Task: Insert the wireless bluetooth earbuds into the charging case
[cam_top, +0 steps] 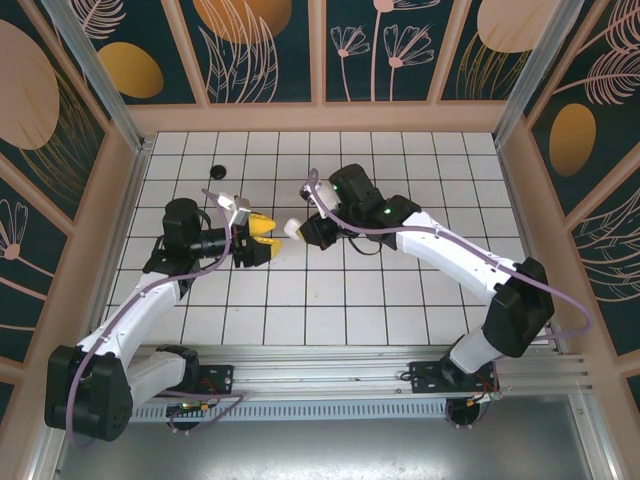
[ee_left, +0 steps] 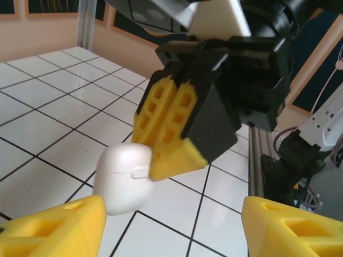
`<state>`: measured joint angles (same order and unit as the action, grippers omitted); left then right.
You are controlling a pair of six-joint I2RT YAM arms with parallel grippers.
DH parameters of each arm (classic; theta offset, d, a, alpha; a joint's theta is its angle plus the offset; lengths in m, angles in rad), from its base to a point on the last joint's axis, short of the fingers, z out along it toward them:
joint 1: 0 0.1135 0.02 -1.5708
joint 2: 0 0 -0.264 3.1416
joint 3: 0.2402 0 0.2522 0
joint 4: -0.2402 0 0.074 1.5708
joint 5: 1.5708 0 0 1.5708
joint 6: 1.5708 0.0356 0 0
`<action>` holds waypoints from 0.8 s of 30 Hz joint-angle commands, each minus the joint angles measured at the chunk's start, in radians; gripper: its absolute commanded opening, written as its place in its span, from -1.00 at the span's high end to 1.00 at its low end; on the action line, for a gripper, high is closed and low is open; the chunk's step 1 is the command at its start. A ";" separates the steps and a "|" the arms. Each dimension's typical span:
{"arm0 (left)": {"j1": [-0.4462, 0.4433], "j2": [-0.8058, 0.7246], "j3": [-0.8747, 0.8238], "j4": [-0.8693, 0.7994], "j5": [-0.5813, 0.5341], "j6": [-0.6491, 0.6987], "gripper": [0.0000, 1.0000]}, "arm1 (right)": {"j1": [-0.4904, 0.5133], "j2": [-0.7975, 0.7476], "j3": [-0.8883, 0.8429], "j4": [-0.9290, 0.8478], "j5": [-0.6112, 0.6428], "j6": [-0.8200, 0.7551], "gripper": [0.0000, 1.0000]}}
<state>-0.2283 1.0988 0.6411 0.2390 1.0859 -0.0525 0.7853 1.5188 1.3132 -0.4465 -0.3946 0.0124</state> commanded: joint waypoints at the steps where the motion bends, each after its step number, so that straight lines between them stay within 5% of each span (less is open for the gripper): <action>1: -0.003 0.053 0.055 -0.023 0.045 0.093 -0.31 | 0.003 -0.052 0.020 -0.025 -0.066 -0.034 1.00; 24: -0.071 0.201 0.177 -0.162 0.185 0.169 0.34 | 0.015 -0.105 0.009 -0.017 -0.111 -0.019 1.00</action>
<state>-0.2836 1.2907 0.7879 0.1158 1.2053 0.0799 0.7940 1.4548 1.3128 -0.4759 -0.4793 0.0051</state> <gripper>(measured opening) 0.343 0.118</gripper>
